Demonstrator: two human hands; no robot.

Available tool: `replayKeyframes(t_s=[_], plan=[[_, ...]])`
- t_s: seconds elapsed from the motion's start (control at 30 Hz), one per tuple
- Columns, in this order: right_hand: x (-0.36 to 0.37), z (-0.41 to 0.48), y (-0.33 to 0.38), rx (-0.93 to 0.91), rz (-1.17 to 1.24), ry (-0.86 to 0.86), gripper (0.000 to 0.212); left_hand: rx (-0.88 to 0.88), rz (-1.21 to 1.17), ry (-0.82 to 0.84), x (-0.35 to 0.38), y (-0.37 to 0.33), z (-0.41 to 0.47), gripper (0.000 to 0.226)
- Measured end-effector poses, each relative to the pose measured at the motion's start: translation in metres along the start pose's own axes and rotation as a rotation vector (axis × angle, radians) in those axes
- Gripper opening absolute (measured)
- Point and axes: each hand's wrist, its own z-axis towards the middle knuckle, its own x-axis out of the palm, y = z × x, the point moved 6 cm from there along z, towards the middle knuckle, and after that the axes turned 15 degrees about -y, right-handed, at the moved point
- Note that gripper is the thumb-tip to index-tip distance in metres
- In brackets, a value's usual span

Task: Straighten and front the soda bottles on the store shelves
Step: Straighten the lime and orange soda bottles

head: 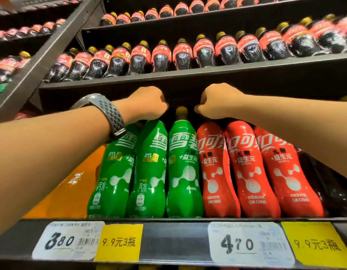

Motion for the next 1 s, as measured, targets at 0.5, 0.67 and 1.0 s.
replayKeyframes(t_s=[0.5,0.67,1.0], plan=[[0.011,-0.002,0.045,0.074,0.147,0.109,0.037,-0.114,-0.096,-0.007,0.006,0.034,0.001,0.059],[0.014,-0.001,0.044,0.099,0.123,0.082,0.04,-0.206,-0.191,-0.034,0.011,0.04,0.004,0.052],[0.018,-0.001,0.044,0.159,0.078,0.063,0.05,-0.114,-0.221,0.048,0.015,0.038,0.001,0.035]])
